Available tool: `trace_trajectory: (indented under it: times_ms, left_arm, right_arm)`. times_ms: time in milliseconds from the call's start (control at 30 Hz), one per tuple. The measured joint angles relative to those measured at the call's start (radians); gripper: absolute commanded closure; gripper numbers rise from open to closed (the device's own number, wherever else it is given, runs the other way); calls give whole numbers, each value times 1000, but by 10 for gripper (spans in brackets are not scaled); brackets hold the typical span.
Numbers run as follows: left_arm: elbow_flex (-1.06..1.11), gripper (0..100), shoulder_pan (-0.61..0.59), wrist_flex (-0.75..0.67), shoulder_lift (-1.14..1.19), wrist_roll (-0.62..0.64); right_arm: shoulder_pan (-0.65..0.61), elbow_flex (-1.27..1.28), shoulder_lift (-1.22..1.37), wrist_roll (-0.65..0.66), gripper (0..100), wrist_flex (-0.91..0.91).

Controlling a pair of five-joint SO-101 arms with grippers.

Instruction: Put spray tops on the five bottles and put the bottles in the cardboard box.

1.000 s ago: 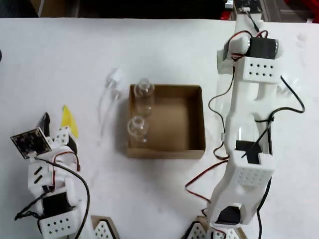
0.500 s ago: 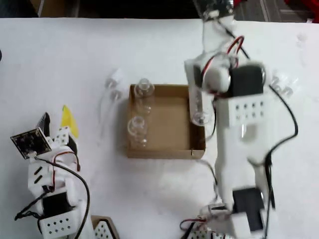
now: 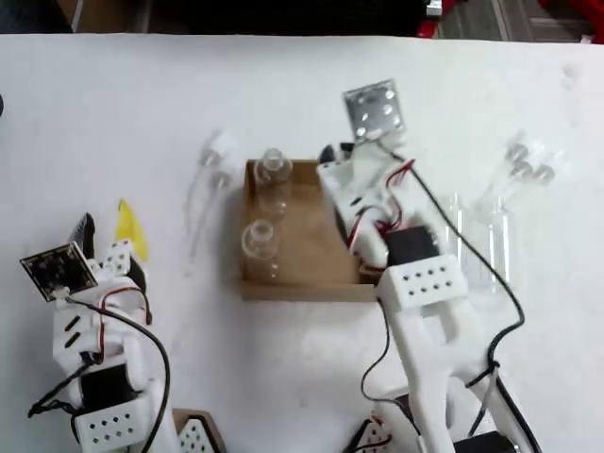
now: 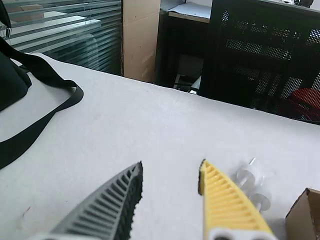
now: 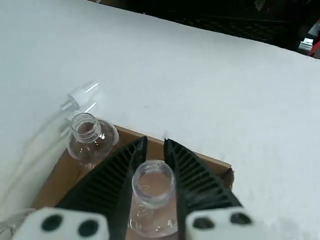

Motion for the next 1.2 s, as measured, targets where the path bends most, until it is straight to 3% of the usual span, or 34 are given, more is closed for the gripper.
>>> trace_trajectory:
  times_ms: [267,1000,1200]
  left_arm:
    - [0,819,0,0,0,0]
    - [0,819,0,0,0,0]
    - [0,819,0,0,0,0]
  right_arm:
    - [-35,190,-2,-14,982,-273]
    - [-68,204,115,-17,971,-288]
    - [-68,204,115,-17,845,-288]
